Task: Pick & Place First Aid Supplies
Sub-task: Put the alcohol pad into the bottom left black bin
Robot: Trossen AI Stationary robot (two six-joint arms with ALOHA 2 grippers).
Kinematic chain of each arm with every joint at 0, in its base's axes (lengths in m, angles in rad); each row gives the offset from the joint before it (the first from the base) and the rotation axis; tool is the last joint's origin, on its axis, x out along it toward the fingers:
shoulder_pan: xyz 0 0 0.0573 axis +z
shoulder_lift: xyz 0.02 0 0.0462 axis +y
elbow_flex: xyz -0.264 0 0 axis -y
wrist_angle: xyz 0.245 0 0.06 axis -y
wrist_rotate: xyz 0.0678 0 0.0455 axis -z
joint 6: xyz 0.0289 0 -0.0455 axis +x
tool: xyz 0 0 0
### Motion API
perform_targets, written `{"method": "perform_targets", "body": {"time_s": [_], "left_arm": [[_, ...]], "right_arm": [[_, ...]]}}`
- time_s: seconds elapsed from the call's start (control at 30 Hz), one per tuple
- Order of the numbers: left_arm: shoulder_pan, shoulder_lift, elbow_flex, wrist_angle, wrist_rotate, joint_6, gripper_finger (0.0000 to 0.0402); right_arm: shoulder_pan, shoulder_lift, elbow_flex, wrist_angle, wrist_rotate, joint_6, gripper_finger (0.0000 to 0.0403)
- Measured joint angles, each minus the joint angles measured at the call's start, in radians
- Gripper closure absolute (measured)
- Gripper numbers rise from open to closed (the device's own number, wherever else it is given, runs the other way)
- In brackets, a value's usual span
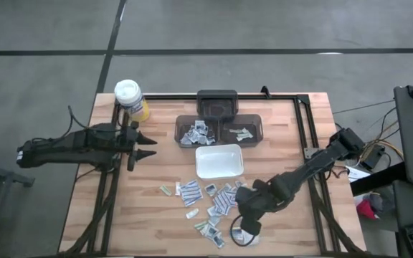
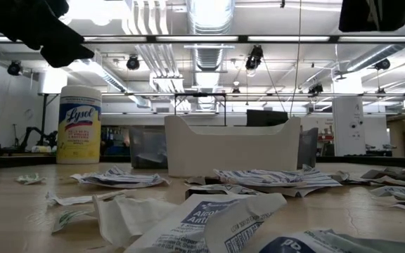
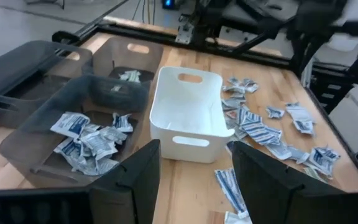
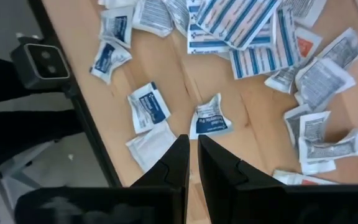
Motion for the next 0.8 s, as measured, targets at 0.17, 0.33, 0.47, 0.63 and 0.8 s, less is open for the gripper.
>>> {"method": "perform_targets", "body": {"time_s": [0.17,0.33,0.47,0.63,0.8], "left_arm": [[0.0,-0.046,-0.017,-0.001,0.043,-0.007,0.0209],[0.0,-0.074,-0.024,-0.01,0.056,-0.008,0.0209],[0.0,-0.085,-0.024,-0.008,0.059,-0.005,0.0209],[0.0,-0.083,-0.024,-0.015,0.064,-0.004,0.0209],[0.0,-0.082,-0.024,-0.032,0.064,-0.004,0.0209]], "right_arm": [[0.0,0.045,0.009,-0.008,-0.027,0.025,0.0371],[0.0,0.074,0.007,-0.005,-0.079,0.044,0.035],[0.0,0.091,-0.008,-0.003,-0.1,0.07,0.0316],[0.0,0.098,-0.03,0.007,-0.101,0.134,0.0276],[-0.003,0.113,-0.044,0.009,-0.104,0.259,0.0257]]}}
